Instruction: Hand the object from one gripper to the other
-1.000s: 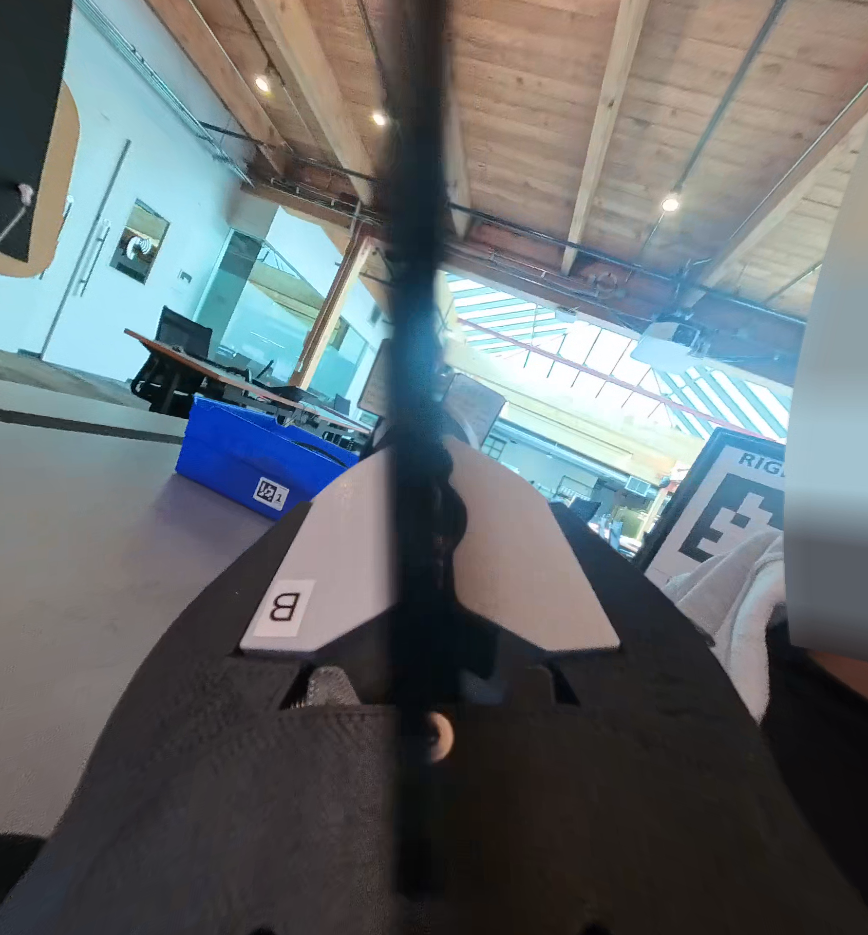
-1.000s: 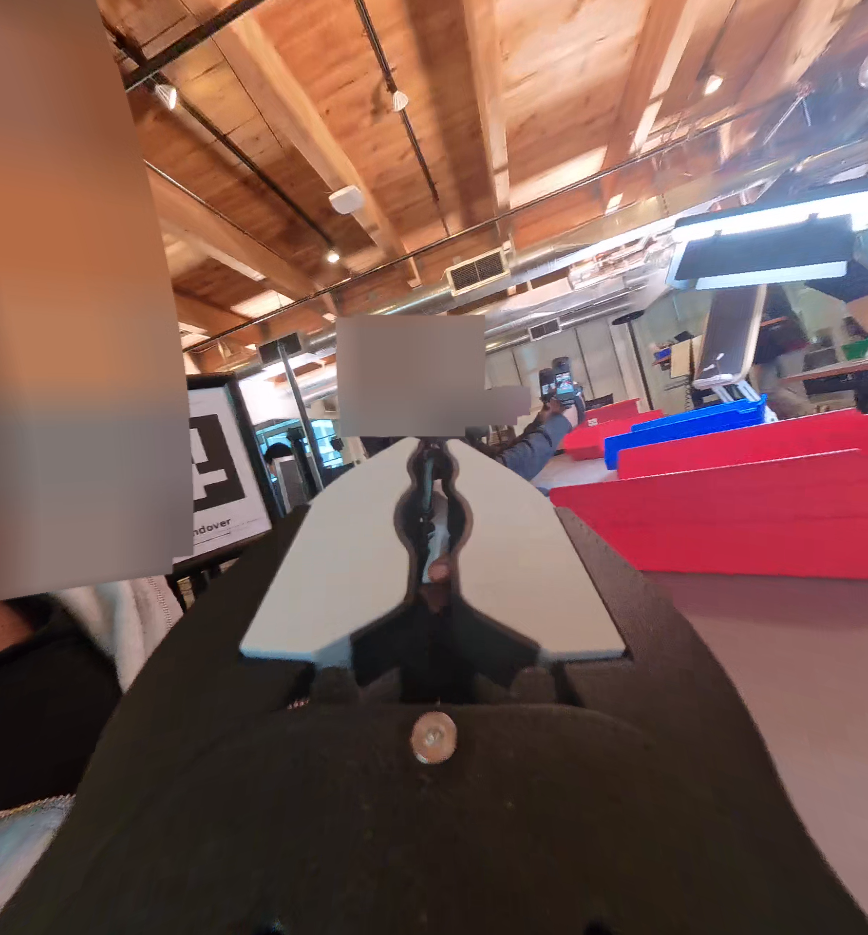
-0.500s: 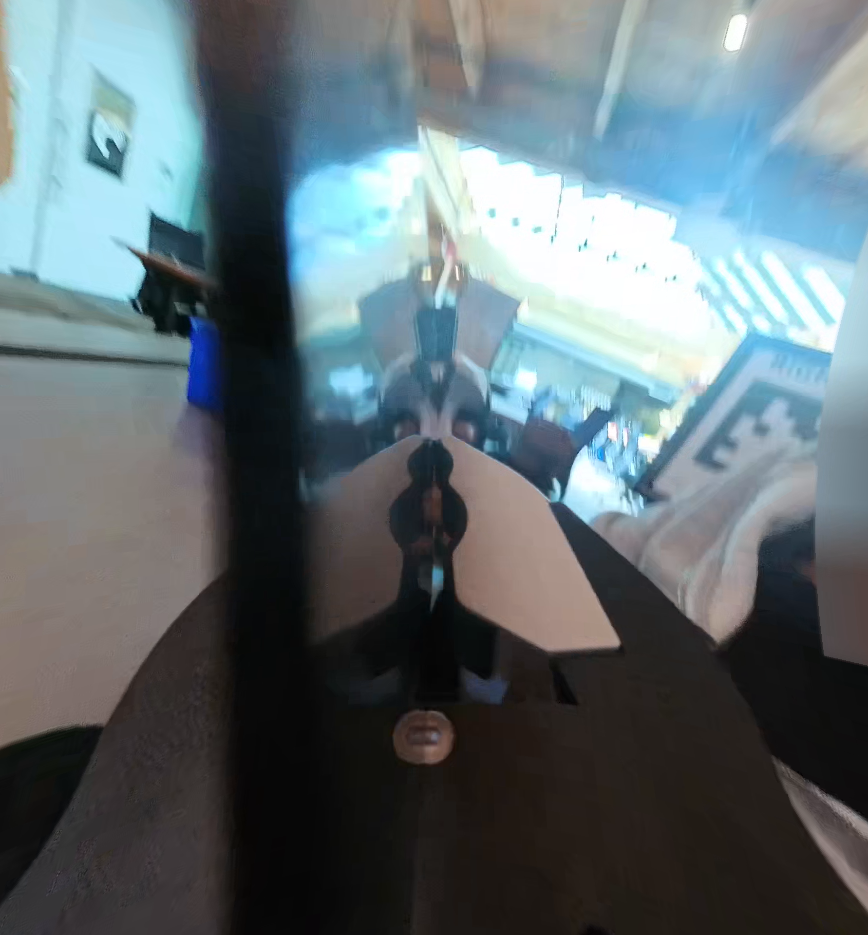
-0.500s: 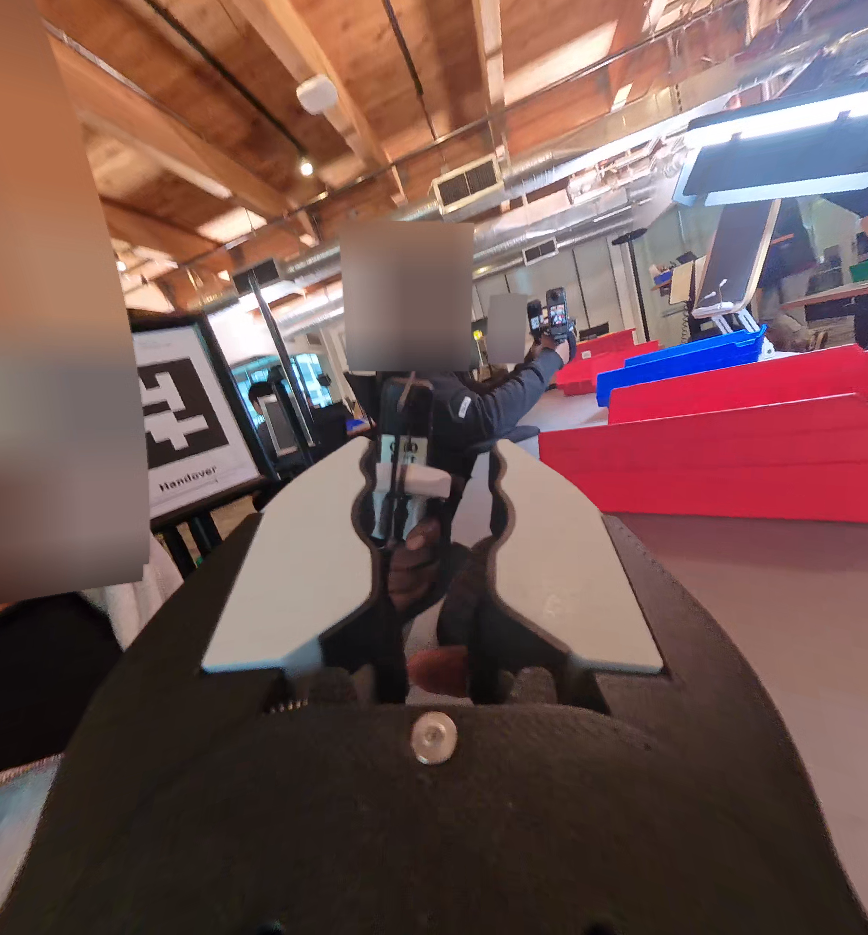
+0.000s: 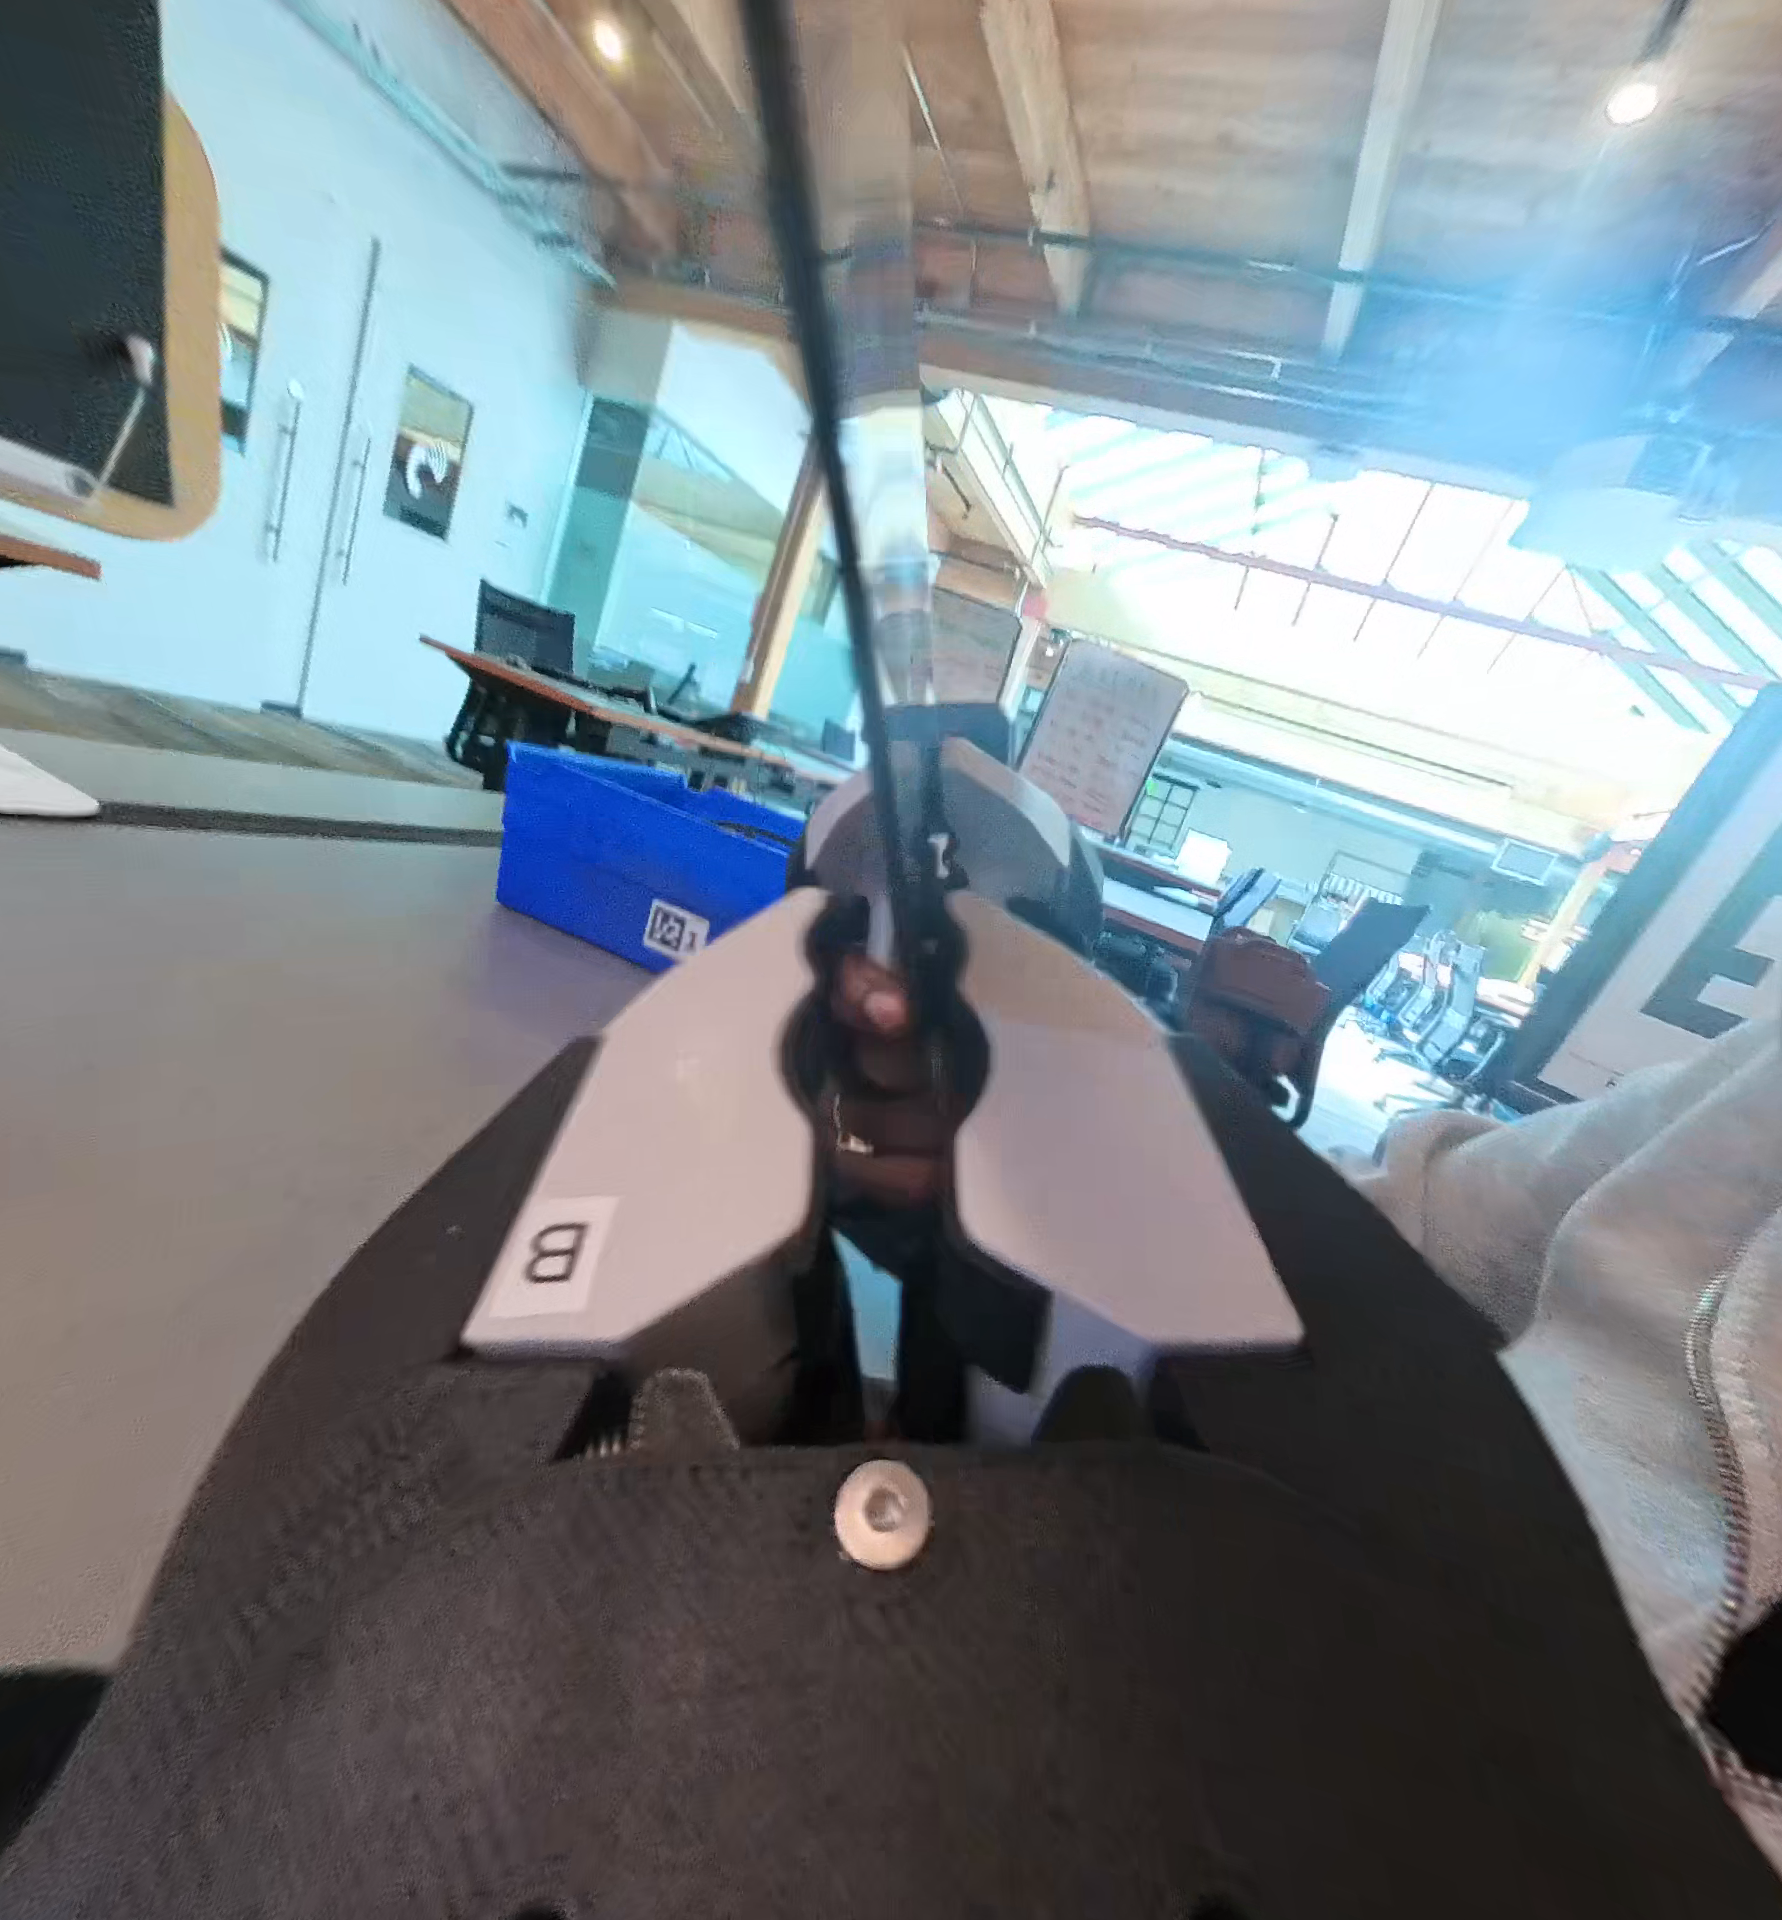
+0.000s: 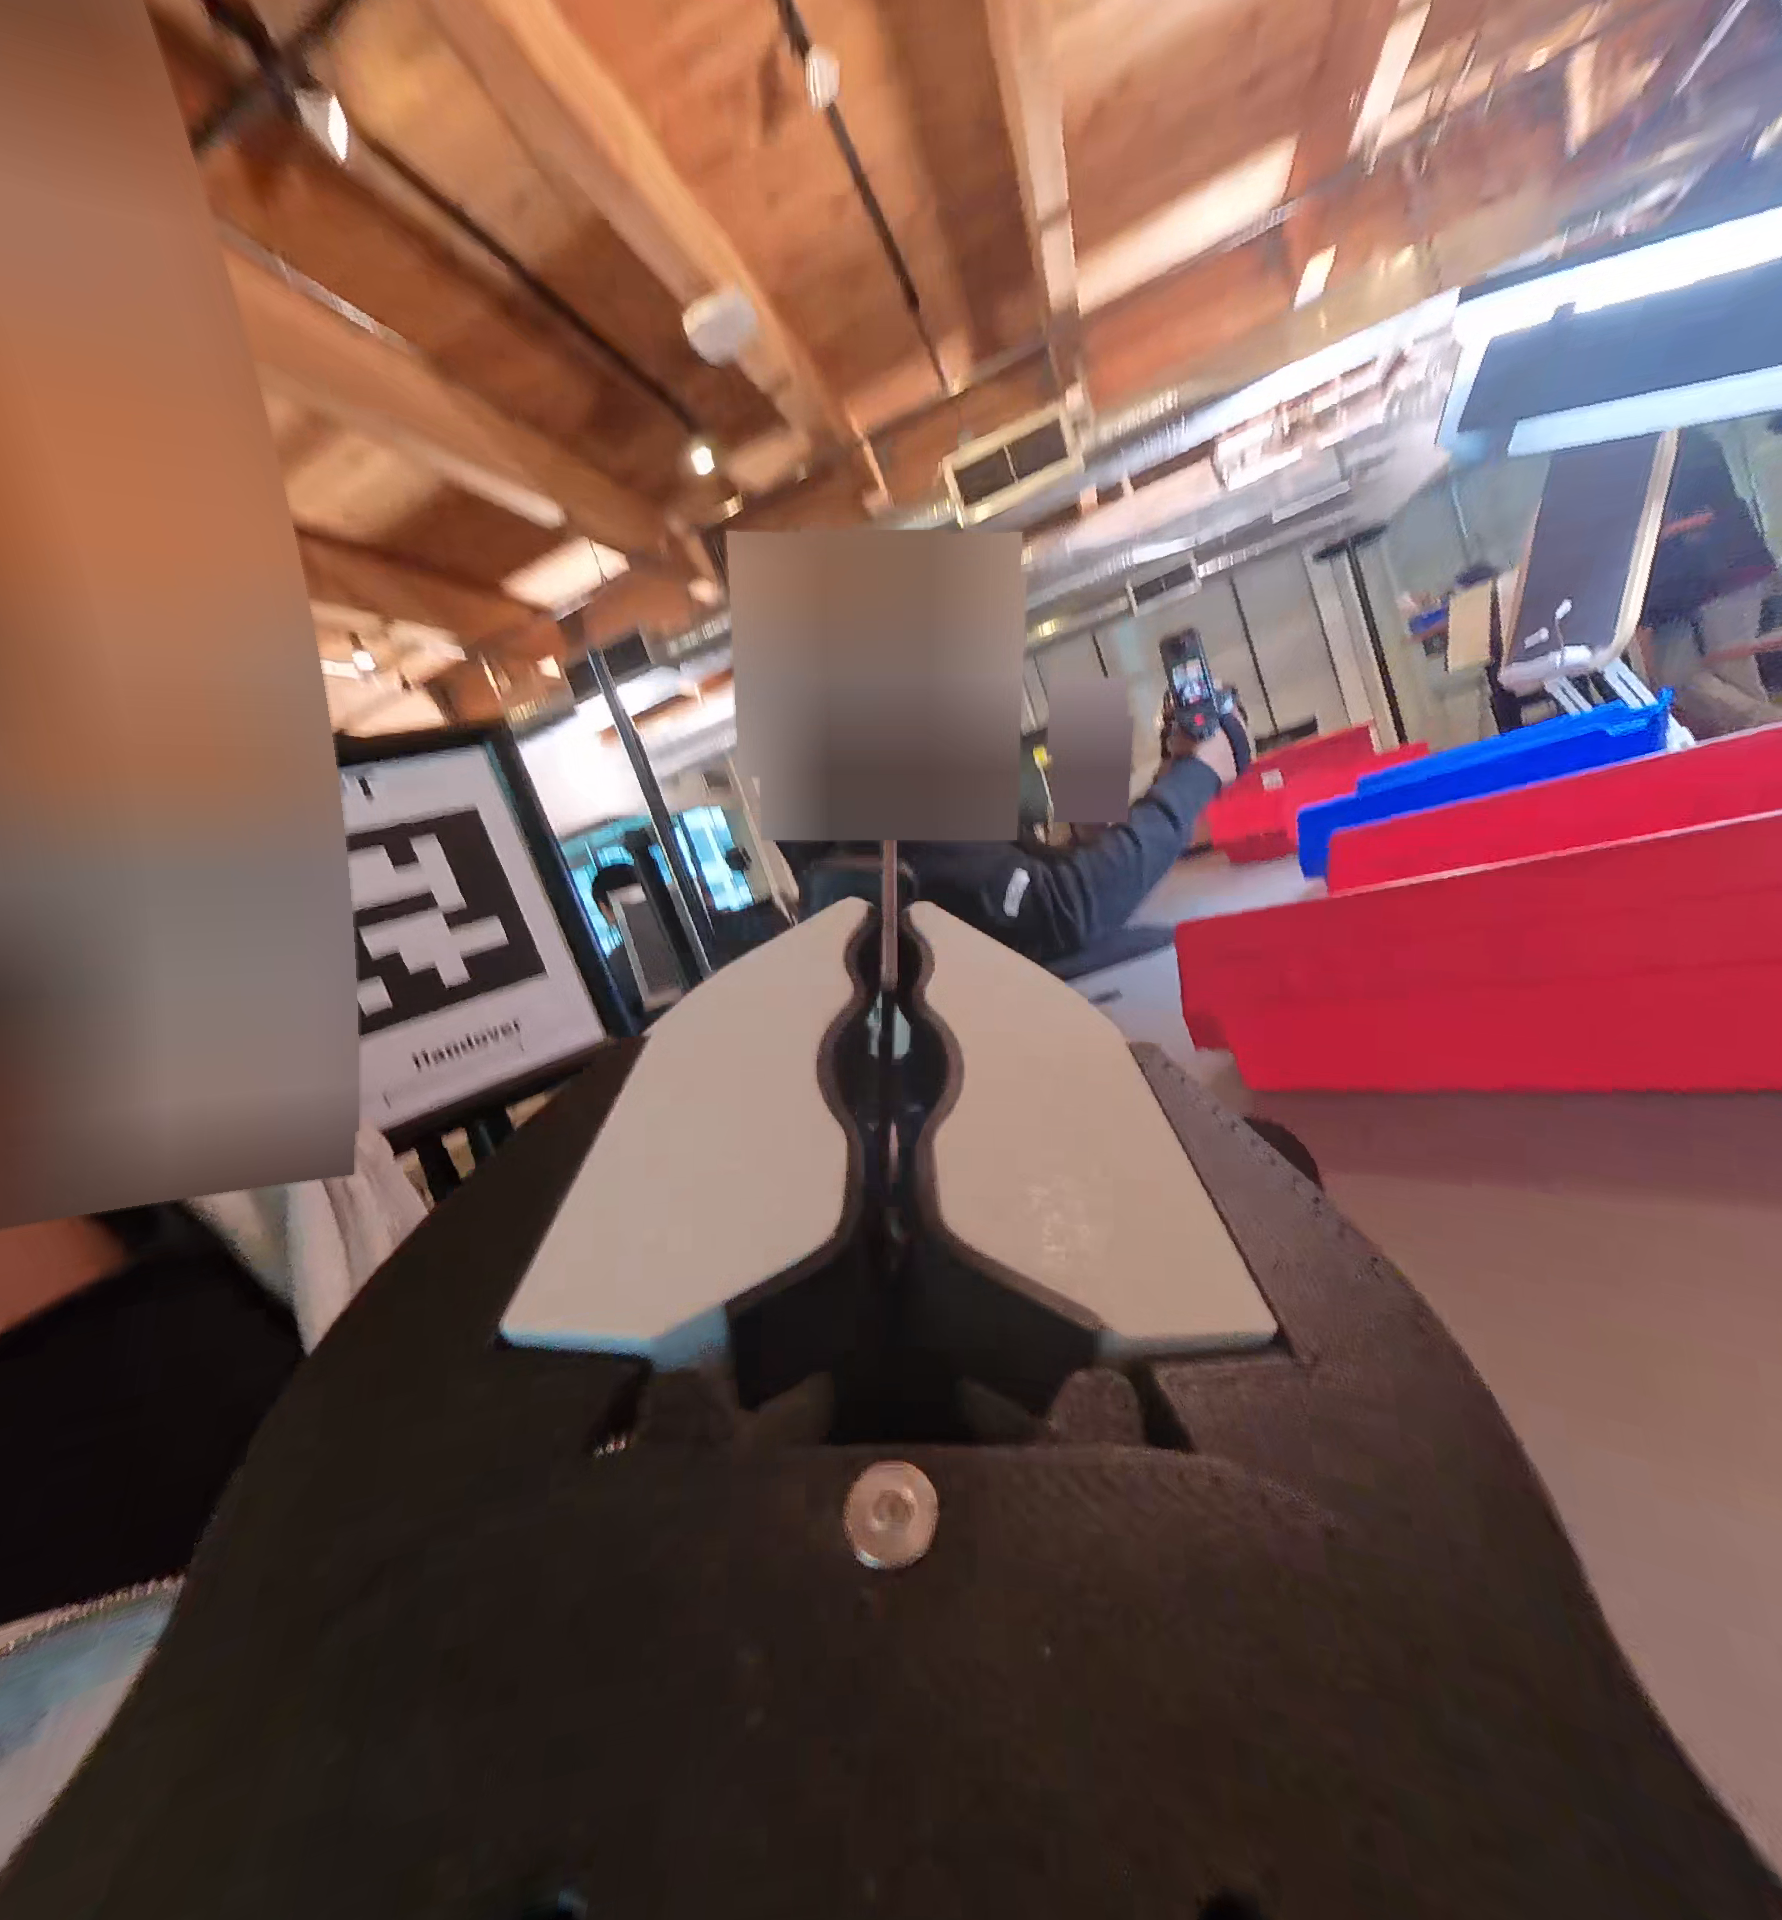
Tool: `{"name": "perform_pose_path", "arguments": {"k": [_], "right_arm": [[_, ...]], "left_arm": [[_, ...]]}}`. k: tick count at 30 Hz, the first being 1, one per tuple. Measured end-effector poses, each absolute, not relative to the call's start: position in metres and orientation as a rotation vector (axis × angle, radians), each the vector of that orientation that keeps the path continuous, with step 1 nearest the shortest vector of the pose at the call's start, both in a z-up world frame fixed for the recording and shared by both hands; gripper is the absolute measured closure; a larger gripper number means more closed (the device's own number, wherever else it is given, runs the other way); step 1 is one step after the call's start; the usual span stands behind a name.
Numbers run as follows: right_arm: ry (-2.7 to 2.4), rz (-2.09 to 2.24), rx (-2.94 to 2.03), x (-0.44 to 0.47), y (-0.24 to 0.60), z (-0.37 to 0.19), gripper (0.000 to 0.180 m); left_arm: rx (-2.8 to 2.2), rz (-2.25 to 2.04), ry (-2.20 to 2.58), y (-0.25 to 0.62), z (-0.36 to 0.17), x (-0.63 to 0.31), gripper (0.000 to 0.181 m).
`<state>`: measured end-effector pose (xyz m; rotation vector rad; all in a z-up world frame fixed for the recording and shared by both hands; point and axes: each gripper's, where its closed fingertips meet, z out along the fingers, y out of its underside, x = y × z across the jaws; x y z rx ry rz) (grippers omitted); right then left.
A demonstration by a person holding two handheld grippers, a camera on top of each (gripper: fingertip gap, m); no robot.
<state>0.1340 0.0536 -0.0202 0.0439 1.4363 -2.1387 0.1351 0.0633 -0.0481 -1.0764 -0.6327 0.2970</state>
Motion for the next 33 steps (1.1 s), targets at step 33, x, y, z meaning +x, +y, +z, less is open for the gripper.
{"name": "perform_pose_path", "arguments": {"k": [33], "right_arm": [[1.61, -1.986, -0.113, 0.148, 0.051, -0.037, 0.177]], "left_arm": [[-1.458, 0.168, -0.593, 0.049, -0.059, 0.162, 0.179]]}}
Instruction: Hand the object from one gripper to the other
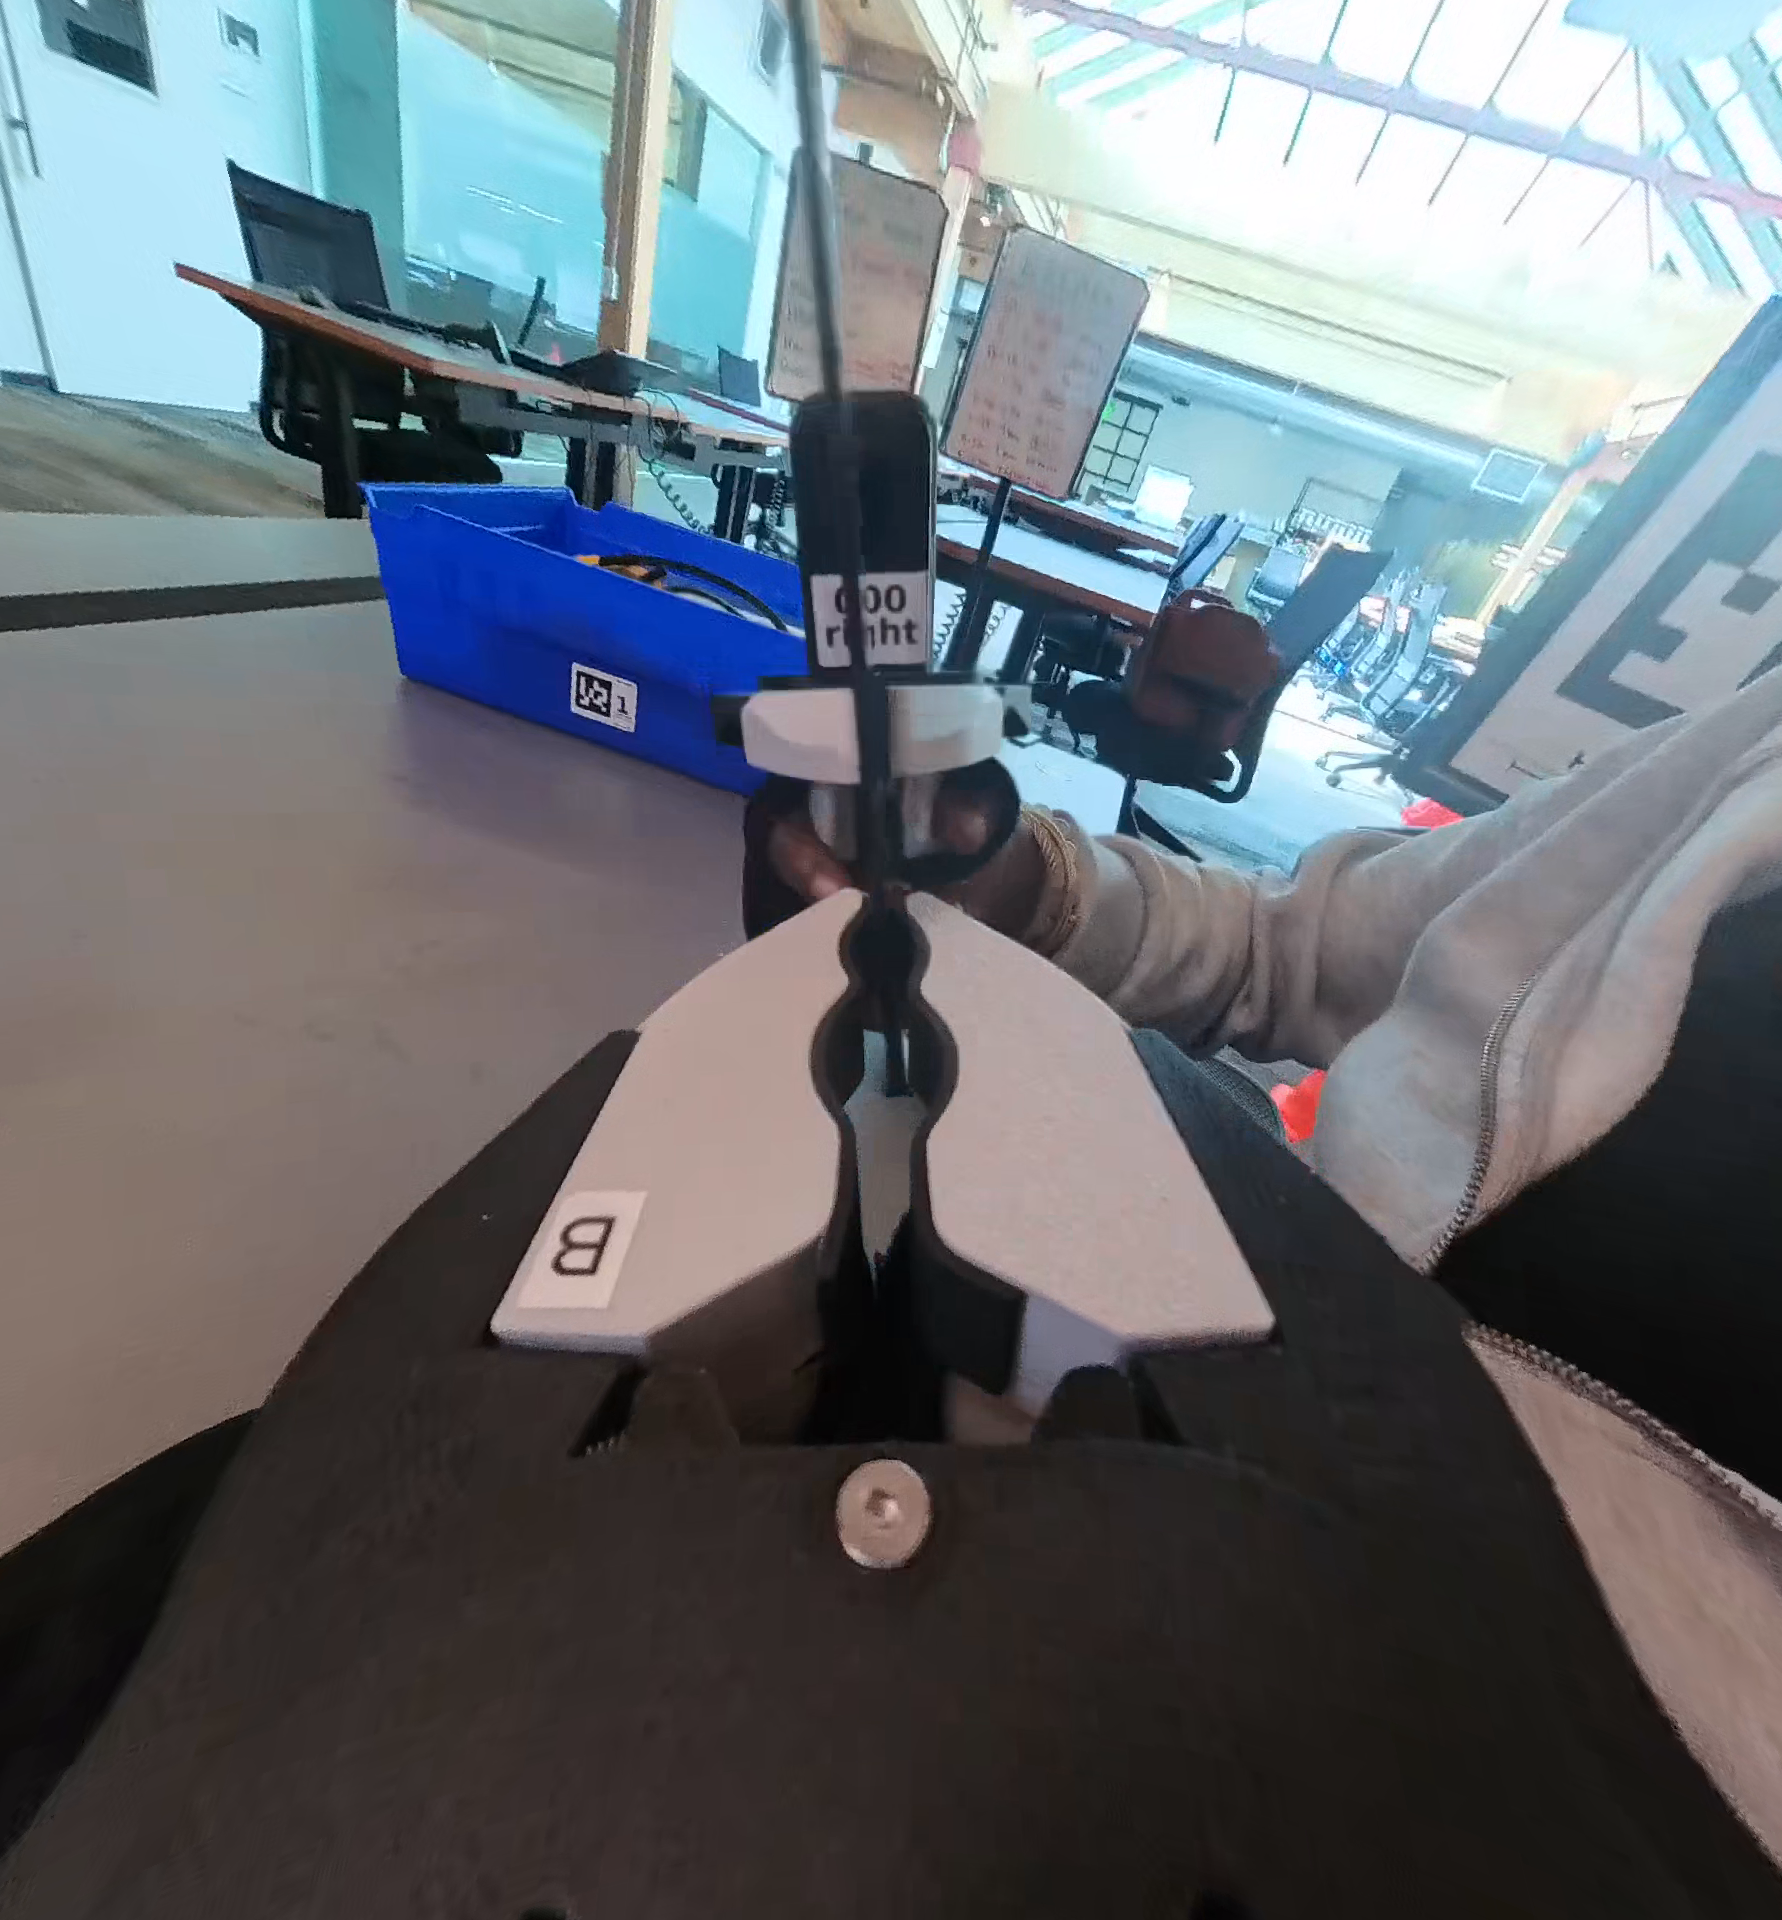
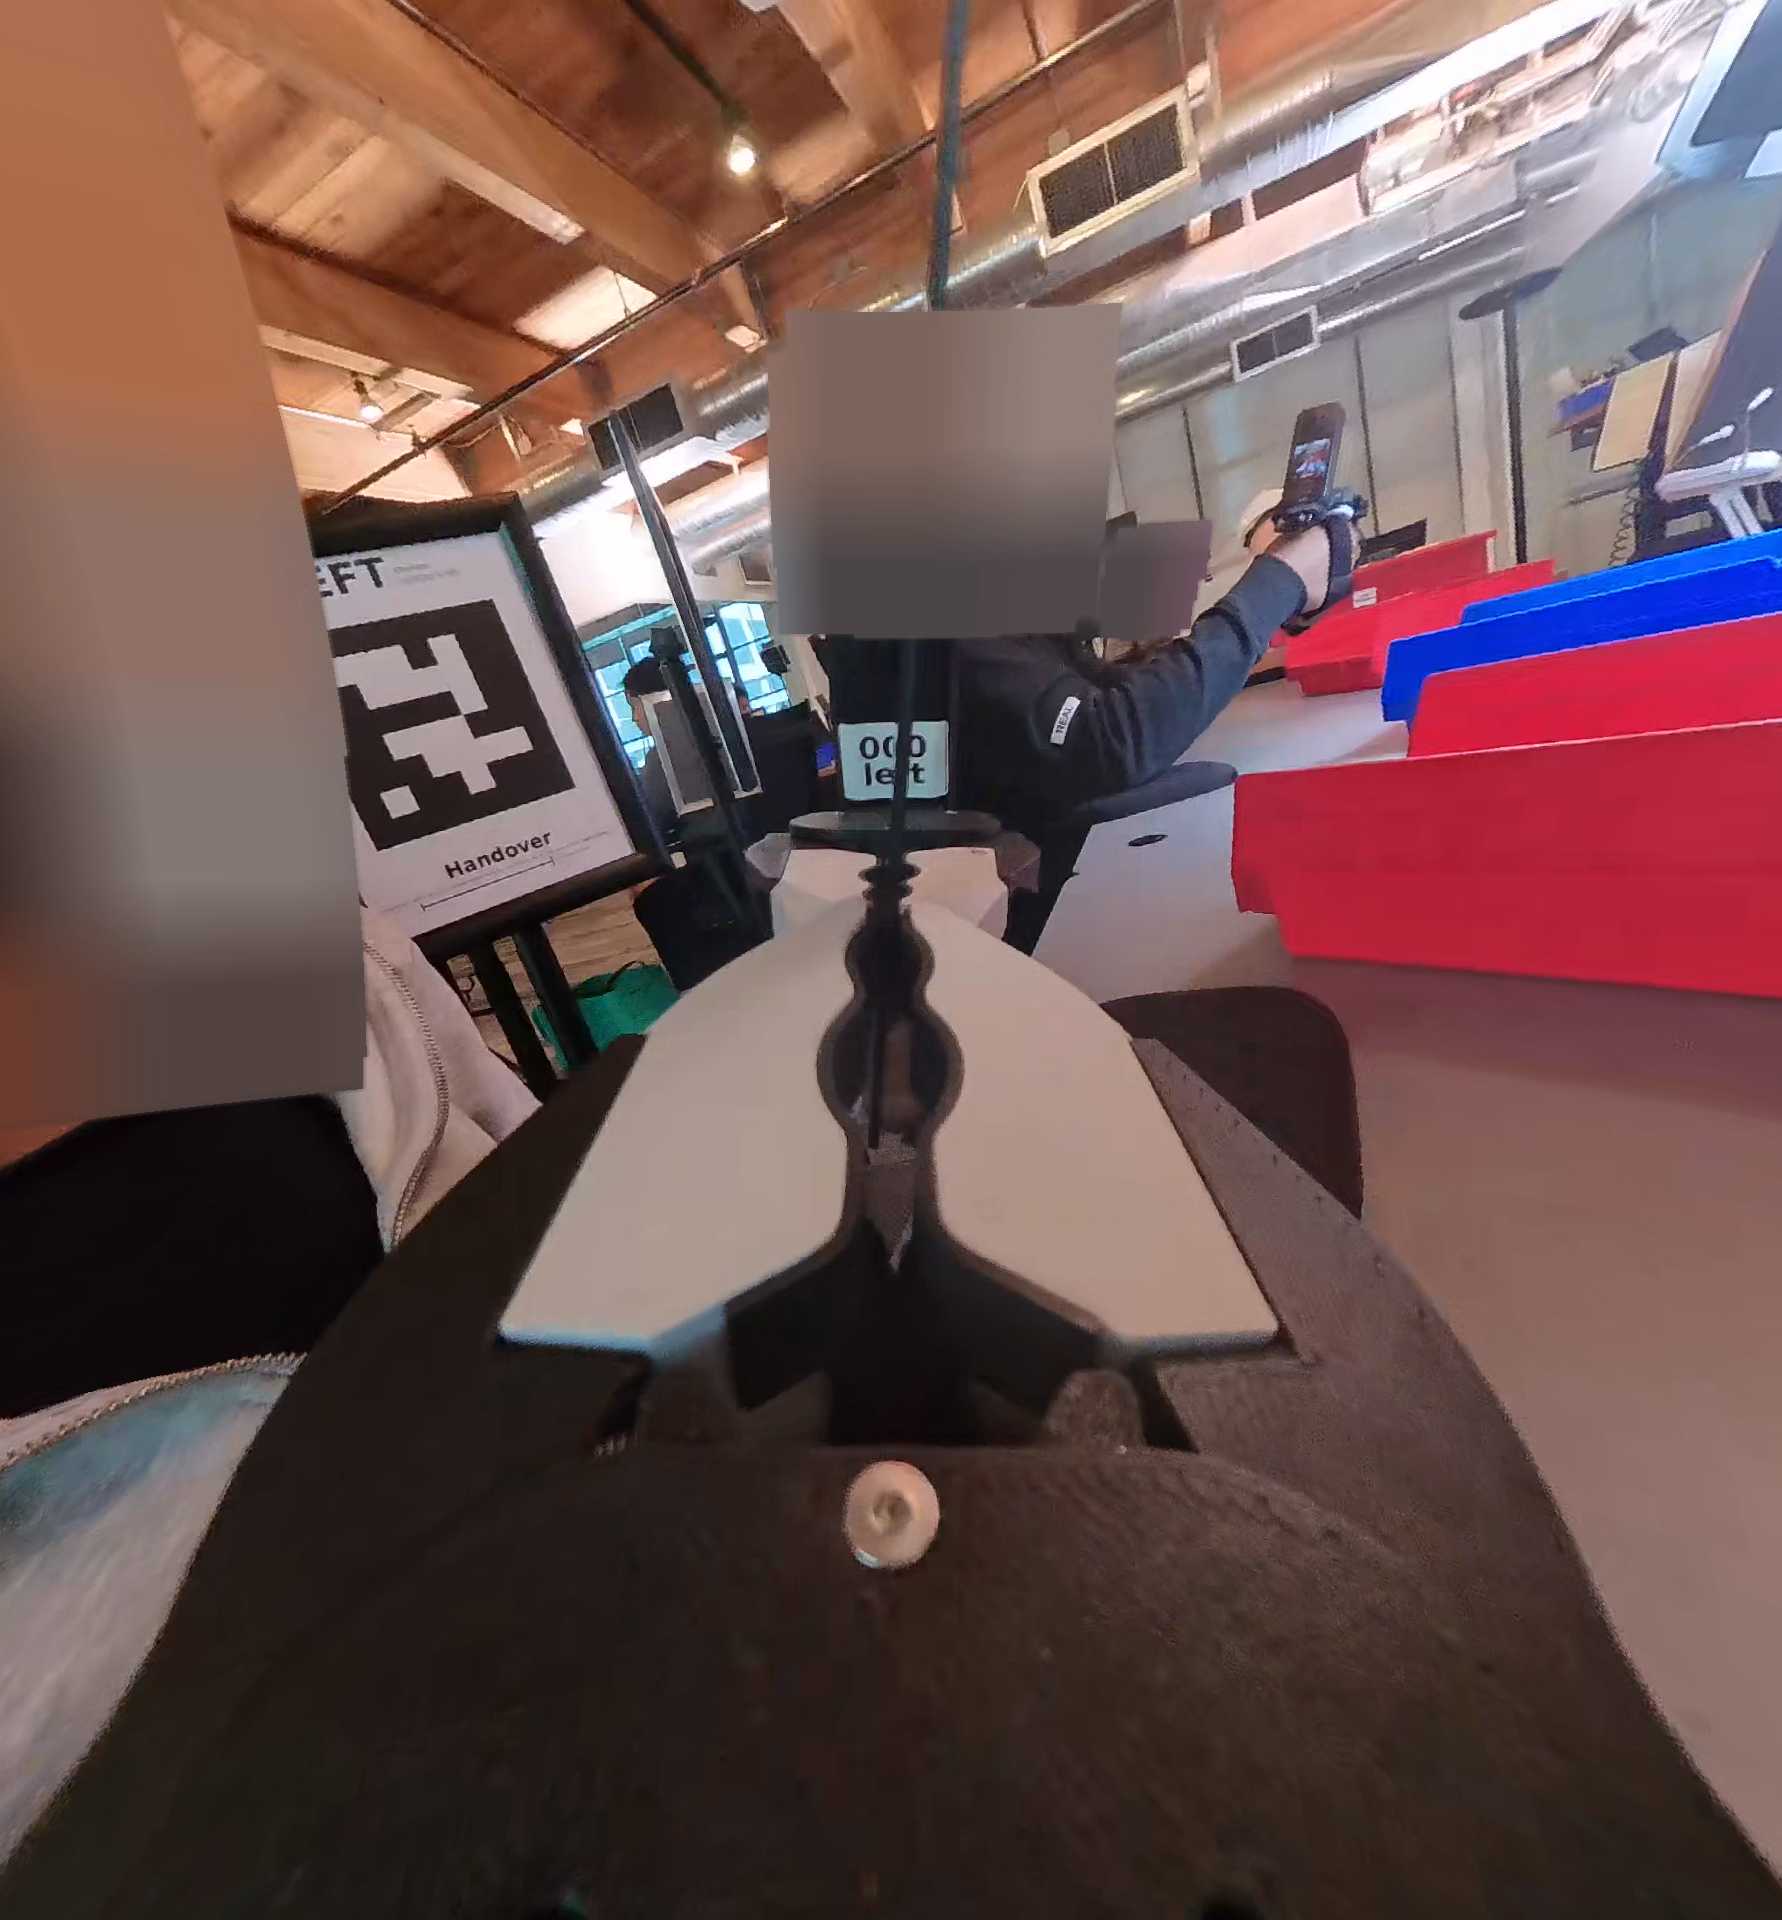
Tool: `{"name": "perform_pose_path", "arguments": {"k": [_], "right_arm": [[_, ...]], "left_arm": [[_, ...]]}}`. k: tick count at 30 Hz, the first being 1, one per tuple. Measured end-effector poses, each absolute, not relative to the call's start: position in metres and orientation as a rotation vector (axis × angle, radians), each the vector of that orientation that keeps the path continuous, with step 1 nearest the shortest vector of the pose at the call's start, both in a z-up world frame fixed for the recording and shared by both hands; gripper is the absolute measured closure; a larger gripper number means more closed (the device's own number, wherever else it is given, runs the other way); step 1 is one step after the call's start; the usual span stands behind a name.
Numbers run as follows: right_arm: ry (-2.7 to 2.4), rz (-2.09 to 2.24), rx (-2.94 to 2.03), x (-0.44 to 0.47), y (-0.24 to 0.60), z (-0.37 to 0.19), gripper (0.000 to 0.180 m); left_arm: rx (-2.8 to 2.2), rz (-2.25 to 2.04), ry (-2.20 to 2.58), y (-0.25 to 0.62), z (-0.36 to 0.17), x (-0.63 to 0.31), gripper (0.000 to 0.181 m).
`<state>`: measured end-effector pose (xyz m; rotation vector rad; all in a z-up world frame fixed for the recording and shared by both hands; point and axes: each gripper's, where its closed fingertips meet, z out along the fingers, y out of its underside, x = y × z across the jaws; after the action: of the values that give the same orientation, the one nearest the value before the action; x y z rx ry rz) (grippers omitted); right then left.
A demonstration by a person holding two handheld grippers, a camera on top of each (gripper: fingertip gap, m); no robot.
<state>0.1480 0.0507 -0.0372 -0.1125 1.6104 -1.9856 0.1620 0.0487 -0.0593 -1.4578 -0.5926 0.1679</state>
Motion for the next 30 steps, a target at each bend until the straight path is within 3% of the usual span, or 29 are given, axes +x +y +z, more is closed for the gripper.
{"name": "perform_pose_path", "arguments": {"k": [2, 5, 9, 10, 12, 15, 17, 19, 22, 25, 26, 28, 30], "right_arm": [[1.608, -2.022, -0.116, 0.148, 0.049, -0.036, 0.178], [1.464, -2.163, -0.043, 0.138, 0.055, -0.022, 0.178], [1.307, -2.235, 0.077, 0.129, 0.058, -0.017, 0.178], [1.282, -2.24, 0.076, 0.13, 0.058, -0.016, 0.179], [1.289, -2.211, 0.059, 0.137, 0.054, -0.019, 0.178], [1.379, -2.214, 0.037, 0.138, 0.053, -0.019, 0.177], [1.375, -2.271, 0.015, 0.134, 0.059, -0.01, 0.163], [1.37, -2.313, 0.028, 0.127, 0.066, -0.004, 0.177], [1.359, -2.323, -0.01, 0.132, 0.066, -0.003, 0.178], [1.256, -2.364, 0.006, 0.136, 0.067, 0.0, 0.178], [1.244, -2.343, 0.014, 0.138, 0.065, -0.002, 0.179], [1.284, -2.288, 0.044, 0.14, 0.058, -0.01, 0.178], [1.322, -2.261, 0.074, 0.138, 0.054, -0.013, 0.178]], "left_arm": [[-1.382, 0.231, -0.583, 0.043, -0.048, 0.158, 0.178], [-1.055, 0.335, -0.581, 0.026, -0.019, 0.149, 0.156], [-0.919, 0.325, -0.599, 0.047, -0.032, 0.142, 0.144], [-0.929, 0.308, -0.598, 0.057, -0.036, 0.14, 0.147], [-0.903, 0.305, -0.576, 0.064, -0.033, 0.139, 0.179], [-0.944, 0.273, -0.578, 0.063, -0.032, 0.14, 0.177], [-0.981, 0.26, -0.581, 0.057, -0.032, 0.143, 0.179], [-1.041, 0.22, -0.571, 0.055, -0.034, 0.147, 0.18], [-0.958, 0.274, -0.552, 0.046, -0.023, 0.147, 0.176], [-0.863, 0.277, -0.579, 0.047, -0.023, 0.142, 0.151], [-0.863, 0.253, -0.576, 0.053, -0.026, 0.141, 0.153], [-0.834, 0.225, -0.536, 0.059, -0.025, 0.144, 0.179], [-0.835, 0.235, -0.551, 0.057, -0.025, 0.142, 0.18]]}}
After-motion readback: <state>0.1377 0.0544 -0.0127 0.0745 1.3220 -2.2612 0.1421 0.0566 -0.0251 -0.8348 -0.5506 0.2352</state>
